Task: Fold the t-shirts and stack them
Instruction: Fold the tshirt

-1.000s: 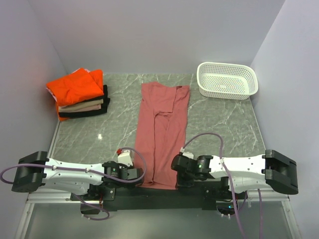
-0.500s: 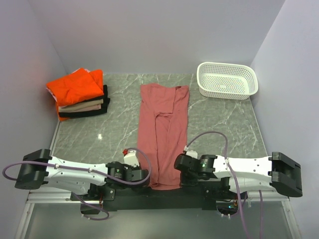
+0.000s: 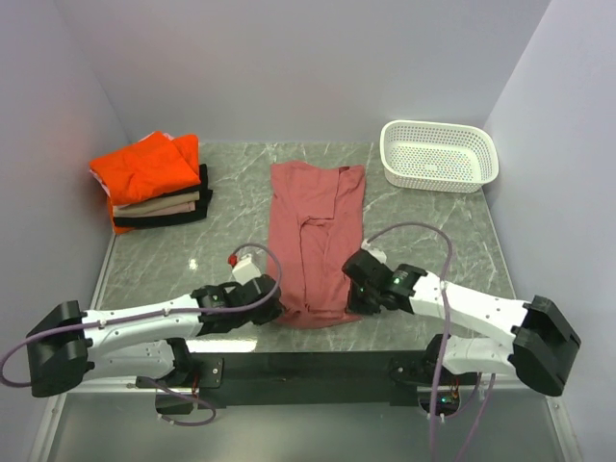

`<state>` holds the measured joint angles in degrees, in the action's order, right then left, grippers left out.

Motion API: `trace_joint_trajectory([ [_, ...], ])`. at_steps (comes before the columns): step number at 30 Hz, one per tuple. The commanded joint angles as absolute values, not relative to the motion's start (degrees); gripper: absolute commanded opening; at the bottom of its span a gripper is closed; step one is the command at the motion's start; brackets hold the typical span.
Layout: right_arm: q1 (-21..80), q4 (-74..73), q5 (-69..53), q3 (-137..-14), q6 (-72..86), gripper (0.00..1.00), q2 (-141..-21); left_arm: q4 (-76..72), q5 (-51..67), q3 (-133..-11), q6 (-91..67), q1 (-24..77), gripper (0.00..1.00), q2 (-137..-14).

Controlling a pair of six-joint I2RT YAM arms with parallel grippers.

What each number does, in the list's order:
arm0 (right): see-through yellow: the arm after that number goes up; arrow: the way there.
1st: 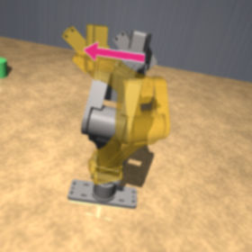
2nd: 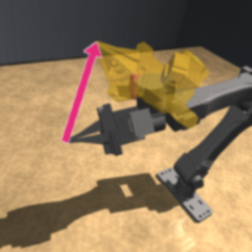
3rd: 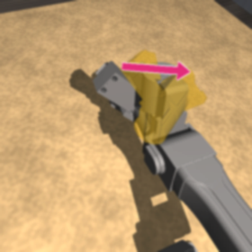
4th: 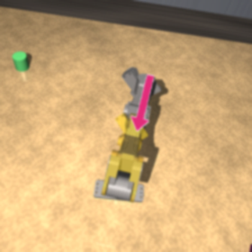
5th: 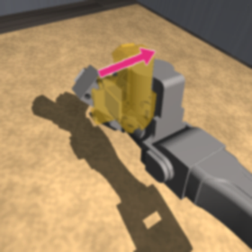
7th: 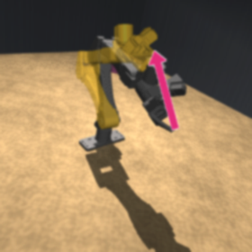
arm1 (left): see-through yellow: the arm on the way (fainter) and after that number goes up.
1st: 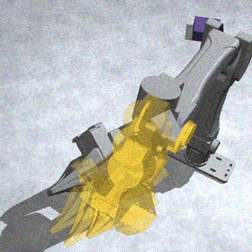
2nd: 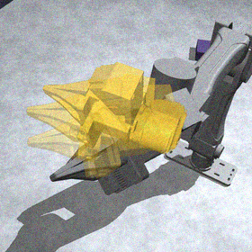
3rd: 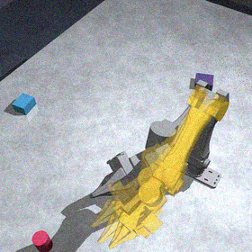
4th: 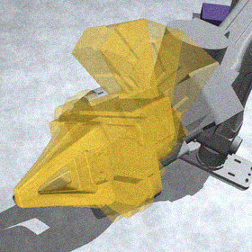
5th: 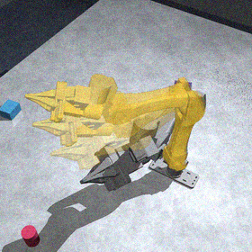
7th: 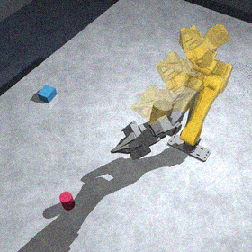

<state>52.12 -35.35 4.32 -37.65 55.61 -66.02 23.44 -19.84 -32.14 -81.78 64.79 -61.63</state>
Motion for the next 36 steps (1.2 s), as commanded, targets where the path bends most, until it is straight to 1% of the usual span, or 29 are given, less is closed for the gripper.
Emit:
trace_joint_trajectory([
  [1,49.31,-32.87,6.76,-42.27,48.01,0.00,-70.73,17.33,-18.72,-33.84,-72.62,58.82,0.01,-63.01],
  [3,47.82,-32.96,6.94,-44.82,45.72,0.00,-72.41,14.43,-17.23,-34.19,-69.02,55.31,0.01,-64.59],
  [11,41.14,-31.03,5.89,-50.53,39.21,0.00,-79.79,8.01,-13.72,-40.34,-58.02,46.77,0.01,-73.81],
  [19,34.90,-30.76,5.19,-56.95,32.79,0.00,-87.70,5.72,-9.50,-48.85,-49.41,38.86,0.01,-83.66],
  [27,28.04,-32.08,4.05,-65.91,27.60,0.00,-94.83,3.61,-7.47,-55.54,-44.48,34.72,0.01,-92.10],
  [36,25.14,-33.92,1.76,-75.23,23.73,0.00,-103.27,3.87,-5.63,-62.13,-41.84,31.73,0.01,-98.78],
])
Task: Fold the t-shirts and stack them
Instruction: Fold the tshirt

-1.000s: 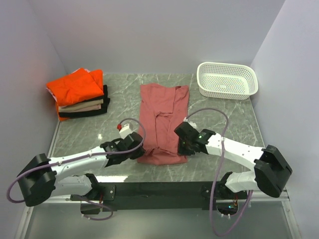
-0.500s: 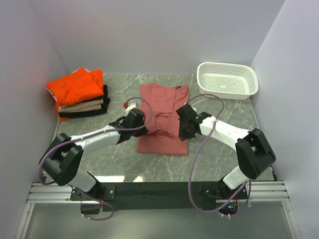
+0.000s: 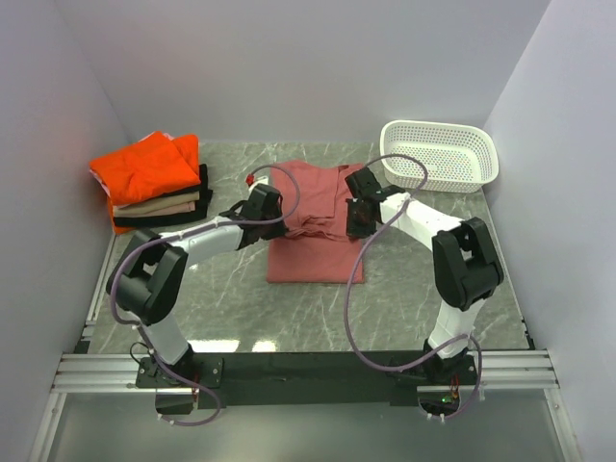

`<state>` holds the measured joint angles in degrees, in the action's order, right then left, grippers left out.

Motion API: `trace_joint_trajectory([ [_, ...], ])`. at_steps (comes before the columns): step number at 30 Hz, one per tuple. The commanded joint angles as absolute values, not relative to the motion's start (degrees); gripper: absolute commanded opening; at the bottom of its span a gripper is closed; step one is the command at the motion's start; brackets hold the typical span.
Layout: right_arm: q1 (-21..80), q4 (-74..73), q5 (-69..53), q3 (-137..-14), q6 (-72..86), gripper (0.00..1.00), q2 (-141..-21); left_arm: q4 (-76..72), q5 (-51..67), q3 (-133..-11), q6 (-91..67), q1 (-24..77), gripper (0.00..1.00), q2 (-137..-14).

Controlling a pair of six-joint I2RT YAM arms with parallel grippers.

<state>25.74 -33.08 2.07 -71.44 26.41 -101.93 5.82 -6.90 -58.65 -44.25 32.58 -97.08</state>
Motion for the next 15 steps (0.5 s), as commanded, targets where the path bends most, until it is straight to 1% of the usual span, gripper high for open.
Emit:
trace_joint_trajectory([
  [1,24.88,-34.10,1.76,-75.84,23.56,0.00,-104.14,3.69,-5.63,-62.40,-41.75,31.47,0.01,-99.14],
  [8,22.33,-34.54,1.23,-79.10,22.68,0.00,-106.96,2.81,-5.01,-63.54,-42.19,29.71,0.01,-102.39],
  [15,20.57,-33.66,0.18,-80.33,21.89,0.00,-109.25,1.49,-5.62,-63.63,-42.28,28.65,0.01,-102.92],
])
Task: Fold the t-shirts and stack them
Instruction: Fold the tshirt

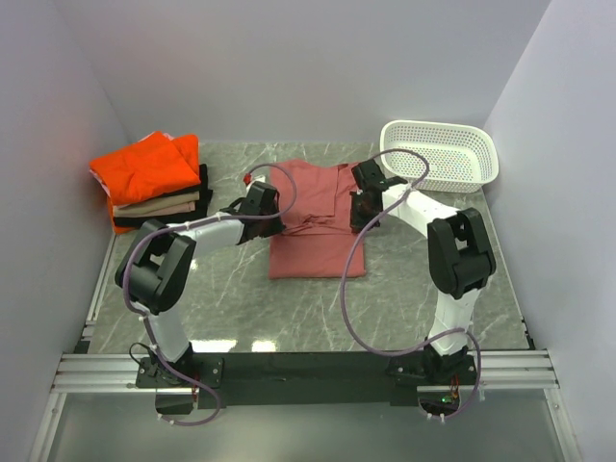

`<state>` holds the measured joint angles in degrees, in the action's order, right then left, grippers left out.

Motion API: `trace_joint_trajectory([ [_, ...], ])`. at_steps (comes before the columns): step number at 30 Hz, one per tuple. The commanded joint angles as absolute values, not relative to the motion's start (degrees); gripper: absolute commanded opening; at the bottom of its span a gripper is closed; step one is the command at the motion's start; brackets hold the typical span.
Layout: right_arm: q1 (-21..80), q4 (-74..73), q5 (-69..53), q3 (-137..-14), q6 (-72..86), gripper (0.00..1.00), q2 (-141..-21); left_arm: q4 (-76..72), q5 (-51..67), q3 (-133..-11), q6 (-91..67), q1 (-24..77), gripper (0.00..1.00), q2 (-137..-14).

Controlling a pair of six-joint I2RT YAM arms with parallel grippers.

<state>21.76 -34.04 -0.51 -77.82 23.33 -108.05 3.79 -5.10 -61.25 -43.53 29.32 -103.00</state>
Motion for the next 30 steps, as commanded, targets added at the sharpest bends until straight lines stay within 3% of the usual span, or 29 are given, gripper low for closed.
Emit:
trace_joint_trajectory([
  [1,20.31,-33.66,0.18,-80.51,21.71,0.00,-109.86,1.58,-5.71,-63.89,-42.19,28.65,0.00,-103.09],
  [2,20.13,-33.66,-1.04,-80.94,21.53,0.01,-110.04,1.67,-5.80,-64.16,-42.19,28.65,0.01,-103.36],
  [3,19.87,-33.66,-1.05,-81.21,21.45,0.10,-110.21,1.76,-6.15,-64.60,-42.27,28.57,0.01,-103.36],
  [4,19.60,-33.92,-1.23,-81.47,21.36,0.18,-110.39,2.11,-6.50,-64.86,-42.28,28.56,0.10,-103.45],
  [5,19.51,-34.19,-1.23,-82.34,21.10,0.31,-110.30,2.37,-7.20,-65.56,-42.36,28.48,0.16,-103.27],
  [6,19.25,-34.54,-1.23,-82.79,20.83,0.36,-110.22,2.63,-7.56,-65.91,-42.36,28.39,0.23,-103.10],
  [7,18.81,-35.32,-1.23,-83.31,20.57,0.39,-109.78,3.07,-7.99,-66.44,-42.28,28.39,0.38,-102.83],
  [10,18.46,-37.17,-0.18,-85.25,19.60,0.47,-107.59,4.57,-10.27,-67.93,-42.10,28.48,0.64,-101.25],
  [13,18.54,-38.75,1.14,-86.48,19.16,0.51,-104.78,6.06,-12.82,-68.20,-41.92,28.74,0.77,-98.71],
  [21,22.05,-37.44,-4.65,-80.51,19.60,0.52,-97.57,1.76,-13.97,-61.01,-42.80,38.38,0.78,-91.94],
  [30,25.57,-32.96,-13.35,-73.92,20.57,0.51,-100.01,-8.69,-13.01,-52.56,-48.16,48.33,0.78,-92.28],
])
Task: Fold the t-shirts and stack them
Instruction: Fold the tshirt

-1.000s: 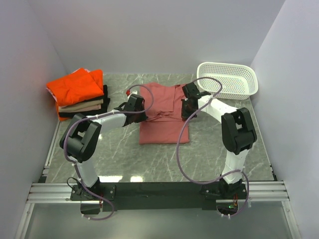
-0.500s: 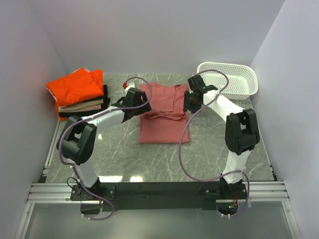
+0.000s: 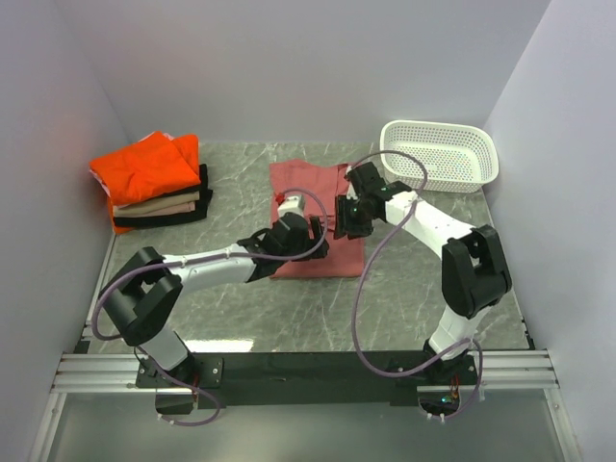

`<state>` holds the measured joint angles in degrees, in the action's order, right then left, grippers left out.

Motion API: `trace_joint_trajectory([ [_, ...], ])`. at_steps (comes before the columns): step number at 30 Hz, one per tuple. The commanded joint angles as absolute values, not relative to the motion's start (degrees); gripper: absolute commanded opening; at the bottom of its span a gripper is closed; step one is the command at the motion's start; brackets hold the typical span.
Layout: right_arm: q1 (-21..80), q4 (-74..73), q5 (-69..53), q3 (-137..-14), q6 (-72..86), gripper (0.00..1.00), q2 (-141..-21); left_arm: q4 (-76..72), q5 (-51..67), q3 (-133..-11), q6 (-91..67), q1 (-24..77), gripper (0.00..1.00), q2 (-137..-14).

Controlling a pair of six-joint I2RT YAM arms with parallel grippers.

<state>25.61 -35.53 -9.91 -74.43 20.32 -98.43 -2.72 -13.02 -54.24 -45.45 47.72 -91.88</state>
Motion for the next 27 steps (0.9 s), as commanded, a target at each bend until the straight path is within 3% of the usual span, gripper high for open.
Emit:
trace_joint_trajectory([
  [1,25.75,-32.44,-14.06,-74.00,20.48,0.51,-100.54,-9.48,-12.92,-52.12,-48.43,48.69,0.78,-92.63],
  [13,25.93,-35.50,-14.24,-85.94,19.34,0.51,-114.78,-12.22,-14.15,-47.99,-50.01,53.44,0.78,-98.44],
  [27,23.82,-42.45,1.93,-106.43,21.18,0.51,-123.93,-13.80,-14.33,-41.92,-53.17,56.60,0.78,-97.56],
])
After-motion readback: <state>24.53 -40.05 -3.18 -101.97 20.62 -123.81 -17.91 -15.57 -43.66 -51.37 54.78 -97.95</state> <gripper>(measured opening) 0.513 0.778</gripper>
